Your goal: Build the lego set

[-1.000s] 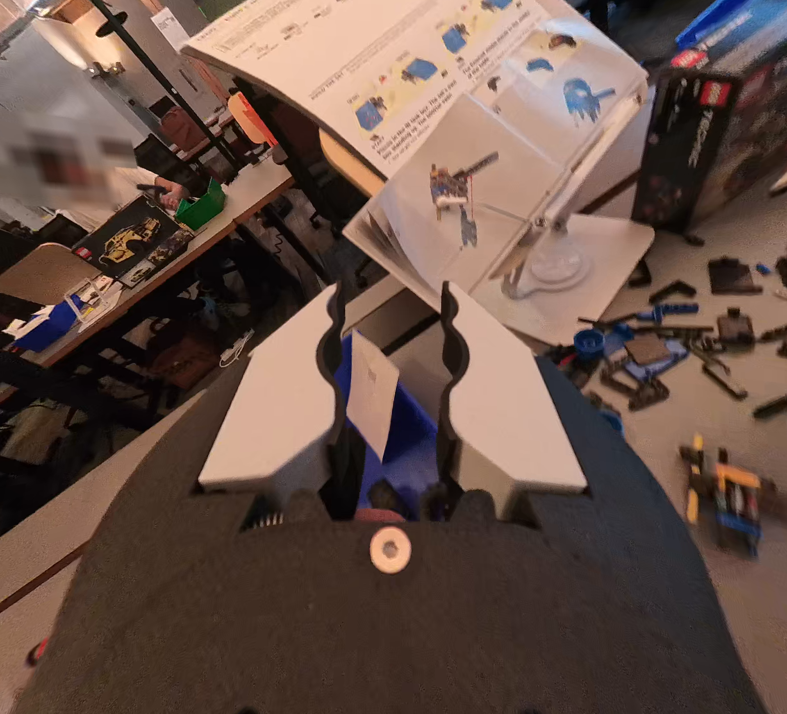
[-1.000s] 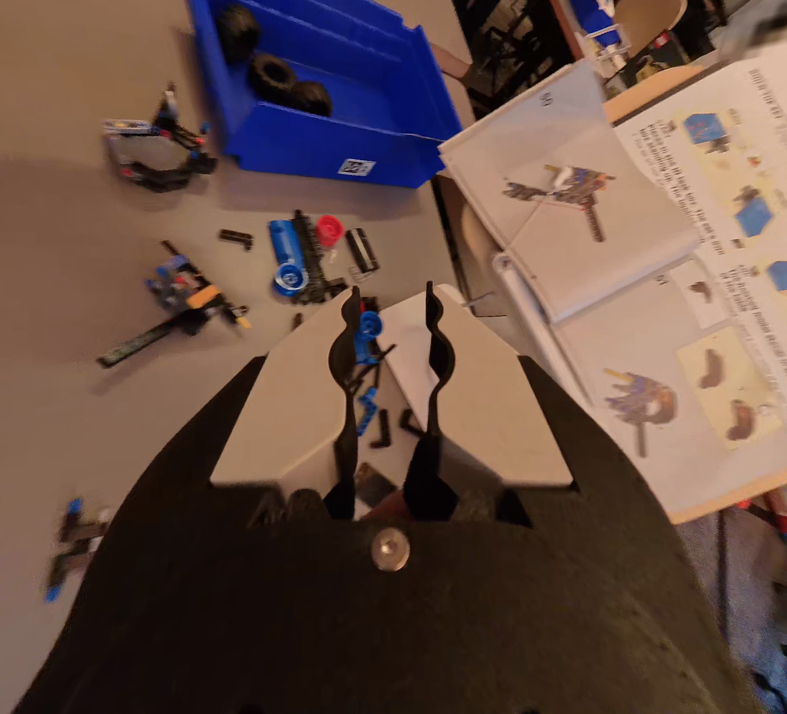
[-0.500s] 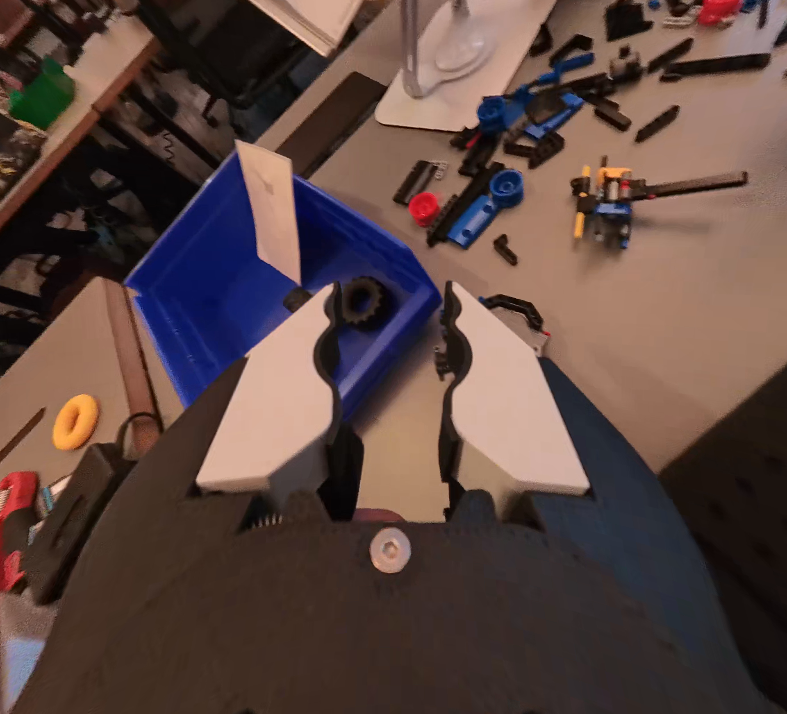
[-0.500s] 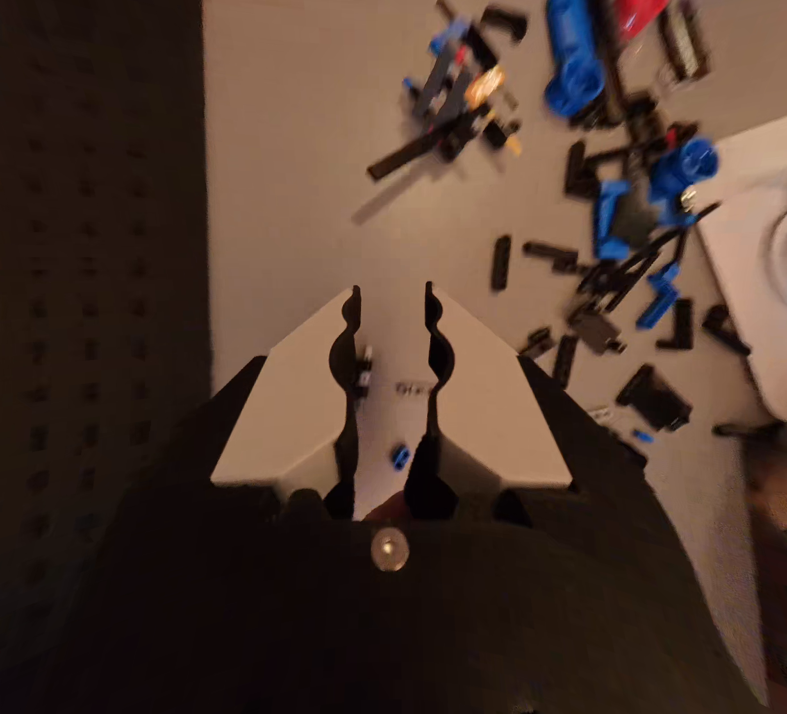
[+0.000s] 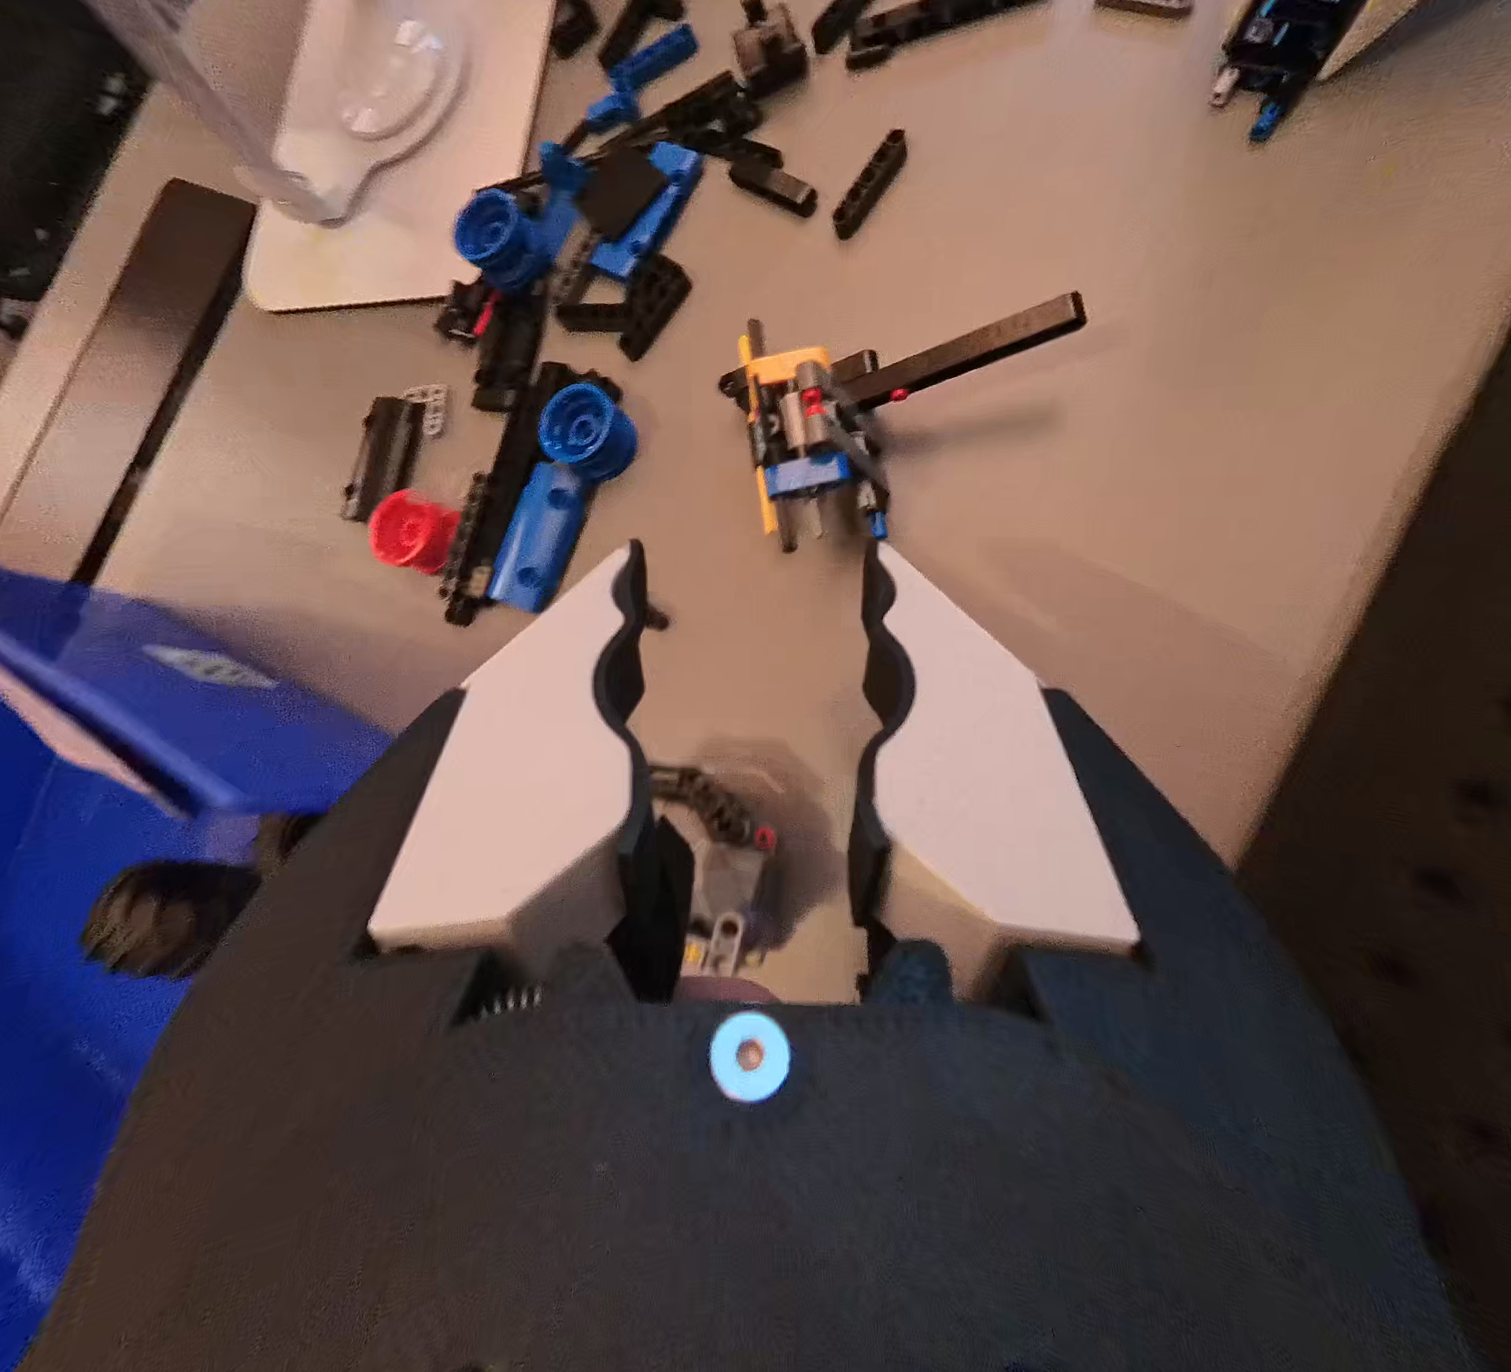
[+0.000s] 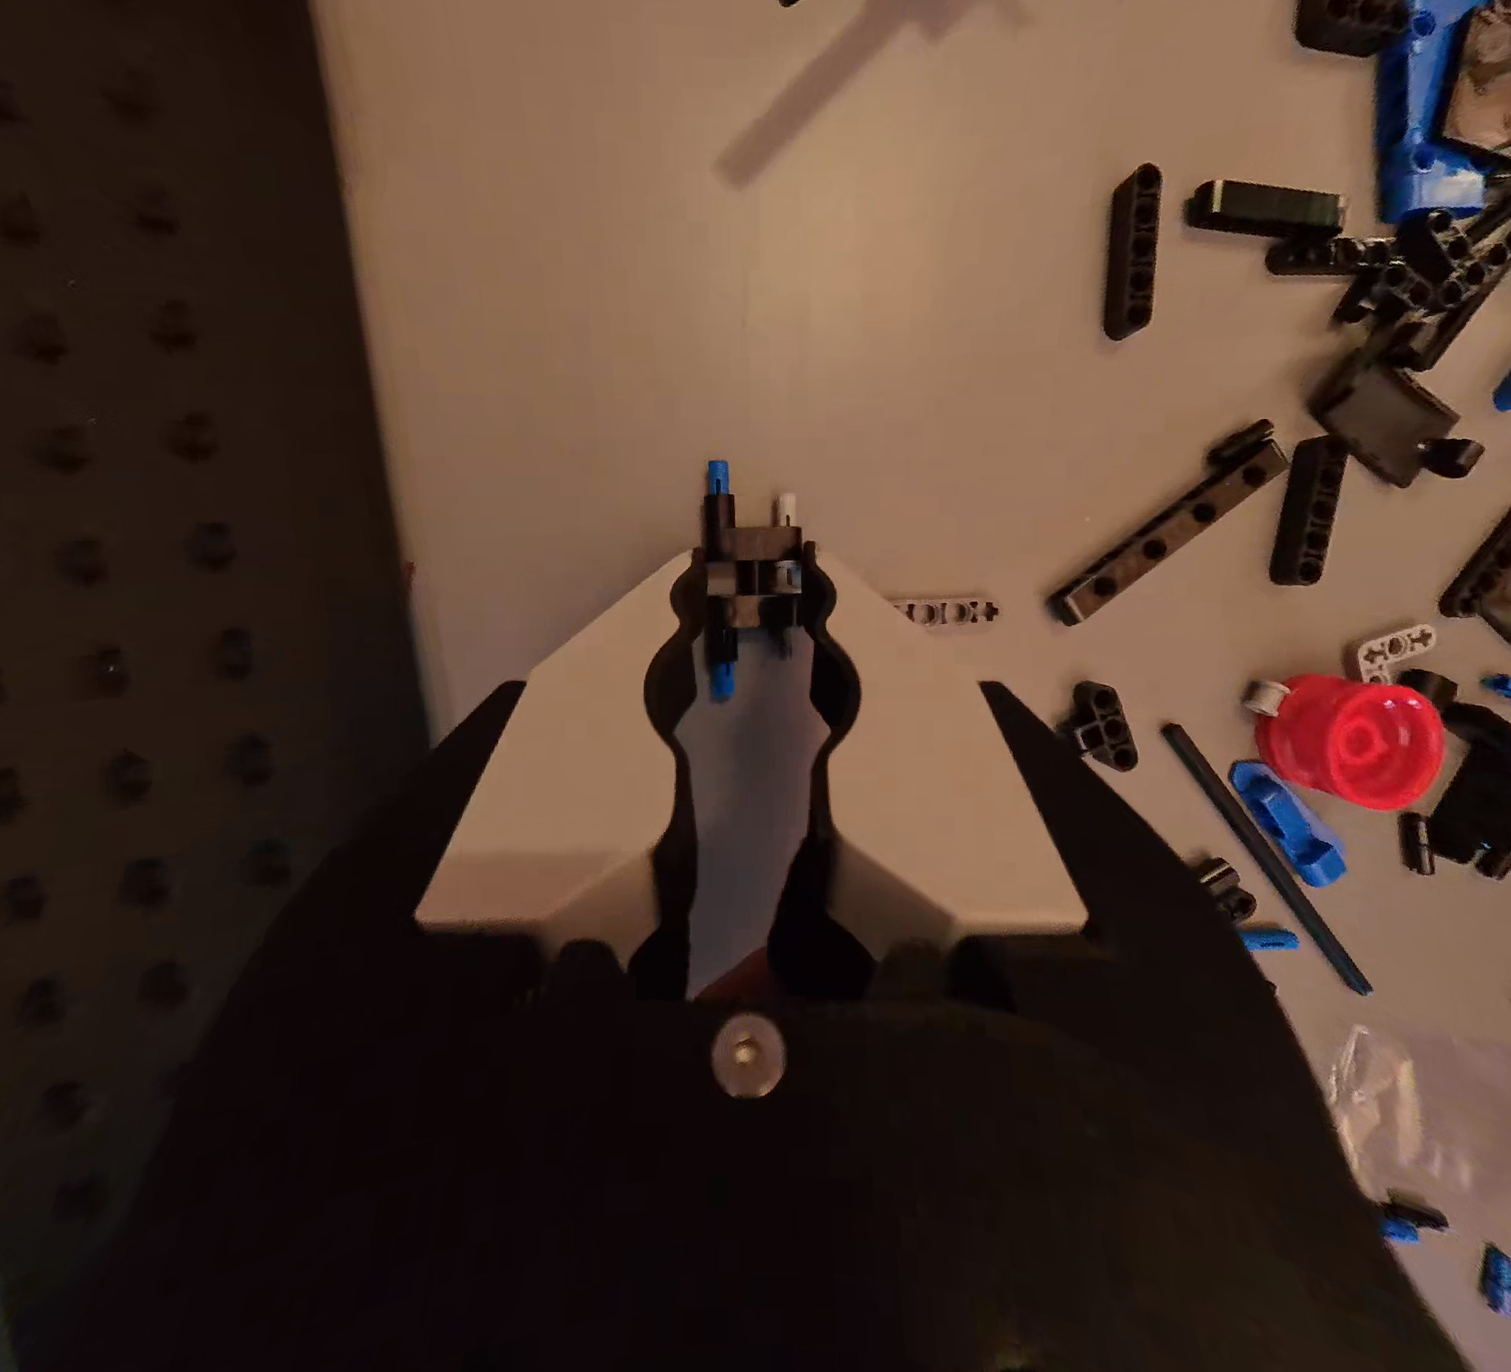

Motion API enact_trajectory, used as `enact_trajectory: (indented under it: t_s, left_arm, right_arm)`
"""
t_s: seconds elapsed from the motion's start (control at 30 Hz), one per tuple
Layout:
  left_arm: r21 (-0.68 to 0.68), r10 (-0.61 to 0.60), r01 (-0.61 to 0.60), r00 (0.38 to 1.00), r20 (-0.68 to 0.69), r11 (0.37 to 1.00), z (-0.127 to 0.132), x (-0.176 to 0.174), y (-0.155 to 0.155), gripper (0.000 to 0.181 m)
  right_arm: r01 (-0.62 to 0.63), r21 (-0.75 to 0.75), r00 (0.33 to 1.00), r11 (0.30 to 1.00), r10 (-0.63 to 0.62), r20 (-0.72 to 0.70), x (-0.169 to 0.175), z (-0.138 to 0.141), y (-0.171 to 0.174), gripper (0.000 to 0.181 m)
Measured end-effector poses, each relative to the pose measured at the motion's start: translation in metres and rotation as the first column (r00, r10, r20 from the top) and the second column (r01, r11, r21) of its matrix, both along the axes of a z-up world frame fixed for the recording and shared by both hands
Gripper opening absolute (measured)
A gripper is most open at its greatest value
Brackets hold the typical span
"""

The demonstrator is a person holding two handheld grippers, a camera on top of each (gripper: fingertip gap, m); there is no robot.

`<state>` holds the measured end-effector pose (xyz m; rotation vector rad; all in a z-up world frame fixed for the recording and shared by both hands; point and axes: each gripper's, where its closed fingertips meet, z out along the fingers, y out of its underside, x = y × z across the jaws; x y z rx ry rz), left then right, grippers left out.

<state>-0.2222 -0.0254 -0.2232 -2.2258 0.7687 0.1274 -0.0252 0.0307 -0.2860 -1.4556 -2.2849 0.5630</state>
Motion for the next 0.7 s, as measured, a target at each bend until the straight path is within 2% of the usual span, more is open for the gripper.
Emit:
enact_trajectory:
  t_s: [0.13,0.4,0.47,0.53,0.7]
  left_arm:
    - [-0.129,-0.017,0.013,0.999,-0.028,0.992,-0.032,0.001,0.008,0.051]
    - [-0.203,-0.118,0.13,0.991,0.071,0.971,-0.051,0.05,-0.004,0.045]
    - [-0.223,-0.11,0.12,0.992,0.058,0.967,-0.056,0.058,-0.009,0.05]
    - [-0.215,-0.11,0.12,0.992,0.055,0.969,-0.057,0.063,-0.013,0.052]
    - [-0.11,-0.005,0.012,0.998,0.057,0.994,-0.038,0.051,-0.012,0.052]
  right_arm:
    - [0.017,-0.021,0.999,1.0,-0.017,-0.033,-0.001,0.0,0.001,0.02]
    - [0.028,-0.071,0.995,0.997,-0.035,-0.095,-0.005,0.001,-0.002,0.02]
    - [0.028,-0.069,0.994,0.997,-0.035,-0.104,-0.006,0.001,-0.001,0.02]
    - [0.031,-0.068,0.993,0.997,-0.039,-0.114,-0.007,0.001,0.0,0.02]
    - [0.034,-0.077,0.988,0.996,-0.045,-0.15,-0.01,0.006,0.0,0.02]
